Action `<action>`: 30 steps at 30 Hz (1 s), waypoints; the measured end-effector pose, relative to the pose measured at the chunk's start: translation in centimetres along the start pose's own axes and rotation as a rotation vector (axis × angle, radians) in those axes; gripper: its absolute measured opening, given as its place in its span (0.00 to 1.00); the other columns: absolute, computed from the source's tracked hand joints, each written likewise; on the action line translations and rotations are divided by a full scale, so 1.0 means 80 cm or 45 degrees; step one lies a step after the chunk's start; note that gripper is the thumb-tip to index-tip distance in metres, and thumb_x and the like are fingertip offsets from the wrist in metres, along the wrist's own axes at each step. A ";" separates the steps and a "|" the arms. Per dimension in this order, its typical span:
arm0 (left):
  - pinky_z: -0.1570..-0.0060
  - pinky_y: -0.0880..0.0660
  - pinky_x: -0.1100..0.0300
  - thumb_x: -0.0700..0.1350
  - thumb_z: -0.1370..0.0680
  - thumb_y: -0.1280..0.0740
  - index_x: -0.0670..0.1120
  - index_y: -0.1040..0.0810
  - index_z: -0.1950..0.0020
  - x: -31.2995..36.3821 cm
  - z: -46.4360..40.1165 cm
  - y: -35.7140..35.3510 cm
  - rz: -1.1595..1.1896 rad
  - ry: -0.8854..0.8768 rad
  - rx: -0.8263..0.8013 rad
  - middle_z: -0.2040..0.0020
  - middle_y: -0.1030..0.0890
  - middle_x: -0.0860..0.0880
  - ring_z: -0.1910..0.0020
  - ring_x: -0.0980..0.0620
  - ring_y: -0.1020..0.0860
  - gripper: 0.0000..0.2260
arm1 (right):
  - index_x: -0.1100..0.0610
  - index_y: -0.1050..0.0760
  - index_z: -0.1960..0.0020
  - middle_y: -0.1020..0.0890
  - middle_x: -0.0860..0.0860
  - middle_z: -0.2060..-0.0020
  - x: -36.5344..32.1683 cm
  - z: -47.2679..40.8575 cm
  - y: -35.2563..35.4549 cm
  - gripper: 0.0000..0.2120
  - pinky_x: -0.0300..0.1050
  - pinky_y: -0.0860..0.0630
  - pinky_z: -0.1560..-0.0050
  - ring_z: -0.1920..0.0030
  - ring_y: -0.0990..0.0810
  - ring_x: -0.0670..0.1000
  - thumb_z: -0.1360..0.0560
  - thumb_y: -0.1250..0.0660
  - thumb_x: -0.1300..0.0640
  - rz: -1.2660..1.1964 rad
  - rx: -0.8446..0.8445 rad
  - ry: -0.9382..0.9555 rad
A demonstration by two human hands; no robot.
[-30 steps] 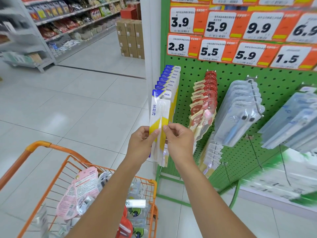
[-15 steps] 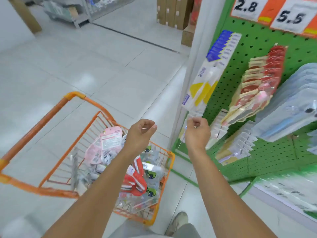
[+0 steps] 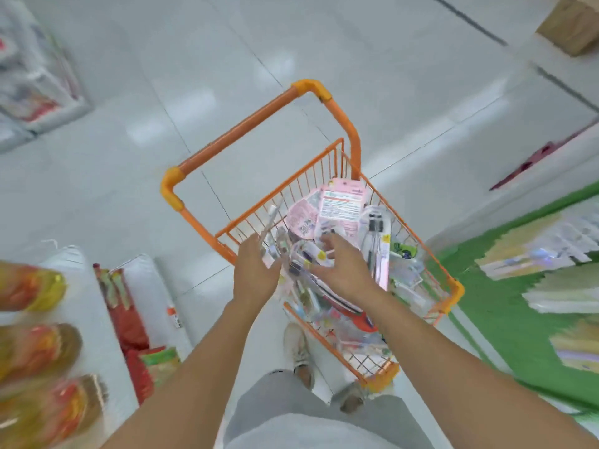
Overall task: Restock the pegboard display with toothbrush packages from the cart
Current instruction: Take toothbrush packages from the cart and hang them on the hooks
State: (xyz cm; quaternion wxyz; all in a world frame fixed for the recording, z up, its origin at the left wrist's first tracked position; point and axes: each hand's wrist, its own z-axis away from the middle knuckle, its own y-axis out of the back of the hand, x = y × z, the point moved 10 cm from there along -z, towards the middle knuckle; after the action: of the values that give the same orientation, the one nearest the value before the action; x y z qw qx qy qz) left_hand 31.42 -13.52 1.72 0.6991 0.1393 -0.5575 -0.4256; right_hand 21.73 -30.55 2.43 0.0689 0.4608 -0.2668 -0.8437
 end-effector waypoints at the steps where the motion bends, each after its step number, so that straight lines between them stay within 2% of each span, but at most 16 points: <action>1: 0.35 0.35 0.59 0.47 0.20 0.31 0.41 0.36 0.23 -0.011 -0.011 -0.004 0.022 0.035 -0.022 0.26 0.32 0.44 0.27 0.44 0.32 0.29 | 0.55 0.30 0.29 0.24 0.51 0.37 -0.009 -0.012 -0.012 0.33 0.47 0.26 0.40 0.38 0.24 0.52 0.29 0.23 0.48 -0.017 -0.018 -0.011; 4: 0.32 0.35 0.53 0.45 0.17 0.38 0.42 0.38 0.22 -0.032 -0.049 -0.016 0.071 0.124 -0.134 0.24 0.33 0.43 0.26 0.43 0.33 0.25 | 0.57 0.29 0.31 0.23 0.51 0.38 -0.027 -0.048 -0.051 0.31 0.46 0.27 0.42 0.39 0.25 0.50 0.30 0.22 0.50 0.112 -0.116 -0.009; 6: 0.26 0.39 0.52 0.43 0.16 0.40 0.43 0.42 0.20 -0.043 -0.070 -0.025 0.095 0.174 -0.239 0.21 0.38 0.45 0.23 0.44 0.37 0.26 | 0.59 0.26 0.34 0.21 0.53 0.42 -0.036 -0.066 -0.063 0.26 0.50 0.25 0.41 0.41 0.22 0.53 0.28 0.24 0.51 0.113 -0.068 -0.004; 7: 0.27 0.37 0.52 0.43 0.16 0.41 0.45 0.43 0.19 -0.044 -0.078 -0.030 0.101 0.176 -0.294 0.21 0.37 0.46 0.24 0.44 0.36 0.26 | 0.60 0.27 0.33 0.20 0.53 0.44 -0.037 -0.075 -0.063 0.25 0.50 0.24 0.41 0.43 0.21 0.53 0.26 0.25 0.51 0.044 -0.018 -0.047; 9: 0.37 0.29 0.55 0.39 0.18 0.41 0.50 0.36 0.22 -0.042 -0.089 -0.040 0.115 0.156 -0.398 0.26 0.30 0.46 0.30 0.44 0.28 0.23 | 0.59 0.29 0.29 0.20 0.52 0.43 -0.026 -0.099 -0.064 0.27 0.49 0.24 0.38 0.43 0.21 0.52 0.24 0.28 0.49 -0.165 0.056 -0.234; 11: 0.42 0.31 0.60 0.33 0.20 0.43 0.49 0.29 0.26 -0.034 -0.091 -0.046 0.123 0.102 -0.460 0.30 0.26 0.49 0.33 0.47 0.27 0.24 | 0.59 0.30 0.27 0.19 0.55 0.40 -0.015 -0.119 -0.068 0.35 0.54 0.23 0.36 0.41 0.19 0.56 0.29 0.27 0.45 -0.388 0.080 -0.410; 12: 0.40 0.34 0.62 0.31 0.21 0.44 0.48 0.29 0.26 -0.032 -0.090 -0.047 0.133 0.082 -0.480 0.30 0.27 0.50 0.32 0.49 0.29 0.25 | 0.60 0.29 0.28 0.18 0.56 0.40 -0.011 -0.129 -0.070 0.37 0.57 0.22 0.37 0.42 0.18 0.57 0.31 0.27 0.43 -0.471 0.095 -0.456; 13: 0.37 0.35 0.62 0.29 0.21 0.45 0.47 0.30 0.25 -0.033 -0.087 -0.049 0.141 0.069 -0.501 0.29 0.28 0.51 0.30 0.50 0.31 0.27 | 0.61 0.27 0.30 0.17 0.57 0.43 -0.006 -0.138 -0.072 0.35 0.59 0.20 0.40 0.46 0.16 0.57 0.30 0.26 0.43 -0.532 0.106 -0.474; 14: 0.33 0.36 0.60 0.29 0.22 0.45 0.47 0.32 0.24 -0.035 -0.086 -0.051 0.138 0.047 -0.516 0.27 0.30 0.50 0.27 0.49 0.33 0.28 | 0.63 0.25 0.35 0.16 0.58 0.48 -0.004 -0.144 -0.075 0.28 0.60 0.19 0.43 0.51 0.16 0.57 0.27 0.27 0.46 -0.566 0.110 -0.481; 16: 0.28 0.38 0.55 0.30 0.21 0.45 0.49 0.35 0.22 -0.043 -0.083 -0.054 0.145 0.027 -0.554 0.22 0.35 0.49 0.23 0.46 0.38 0.29 | 0.65 0.21 0.44 0.18 0.58 0.56 -0.003 -0.153 -0.075 0.13 0.54 0.16 0.50 0.58 0.16 0.56 0.21 0.31 0.54 -0.601 0.125 -0.491; 19: 0.34 0.31 0.54 0.32 0.19 0.45 0.54 0.37 0.21 -0.053 -0.085 -0.055 0.172 0.063 -0.625 0.21 0.38 0.51 0.23 0.44 0.38 0.28 | 0.64 0.20 0.50 0.17 0.61 0.56 -0.002 -0.169 -0.075 0.07 0.48 0.16 0.58 0.63 0.16 0.55 0.20 0.34 0.60 -0.620 0.131 -0.499; 22: 0.43 0.25 0.53 0.35 0.17 0.44 0.57 0.34 0.23 -0.055 -0.093 -0.050 0.187 0.096 -0.617 0.22 0.35 0.51 0.27 0.42 0.33 0.26 | 0.67 0.22 0.59 0.16 0.65 0.60 -0.009 -0.173 -0.059 0.08 0.46 0.17 0.64 0.67 0.15 0.55 0.22 0.36 0.68 -0.471 0.193 -0.450; 25: 0.37 0.26 0.52 0.40 0.19 0.35 0.52 0.30 0.25 -0.045 -0.103 -0.026 0.225 0.002 -0.396 0.27 0.29 0.51 0.29 0.46 0.29 0.22 | 0.72 0.23 0.59 0.16 0.65 0.64 -0.021 -0.157 -0.029 0.08 0.48 0.17 0.68 0.70 0.15 0.53 0.23 0.36 0.68 -0.367 0.325 -0.344; 27: 0.34 0.33 0.57 0.45 0.22 0.29 0.50 0.35 0.24 -0.032 -0.106 -0.013 0.185 -0.082 -0.291 0.26 0.31 0.50 0.27 0.49 0.32 0.28 | 0.72 0.24 0.58 0.16 0.63 0.65 -0.032 -0.141 -0.002 0.08 0.50 0.16 0.68 0.70 0.16 0.51 0.23 0.36 0.67 -0.359 0.377 -0.250; 28: 0.34 0.35 0.59 0.47 0.23 0.27 0.50 0.38 0.22 -0.021 -0.105 -0.012 0.168 -0.118 -0.304 0.24 0.33 0.50 0.27 0.51 0.34 0.32 | 0.72 0.24 0.57 0.16 0.62 0.64 -0.040 -0.133 0.010 0.09 0.49 0.17 0.69 0.69 0.16 0.51 0.22 0.36 0.66 -0.370 0.359 -0.194; 30: 0.36 0.33 0.60 0.51 0.25 0.25 0.51 0.36 0.22 0.001 -0.107 -0.012 0.136 -0.164 -0.348 0.26 0.30 0.50 0.29 0.51 0.31 0.34 | 0.70 0.24 0.55 0.16 0.60 0.60 -0.059 -0.119 0.032 0.10 0.47 0.19 0.70 0.66 0.16 0.52 0.20 0.35 0.62 -0.408 0.243 -0.067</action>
State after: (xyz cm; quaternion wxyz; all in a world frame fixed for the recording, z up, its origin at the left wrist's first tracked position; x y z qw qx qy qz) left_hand 38.69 -16.53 -1.76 0.6960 -0.0147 -0.5446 -0.4677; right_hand 31.78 -34.67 3.10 -0.1173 0.4795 -0.2704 -0.8266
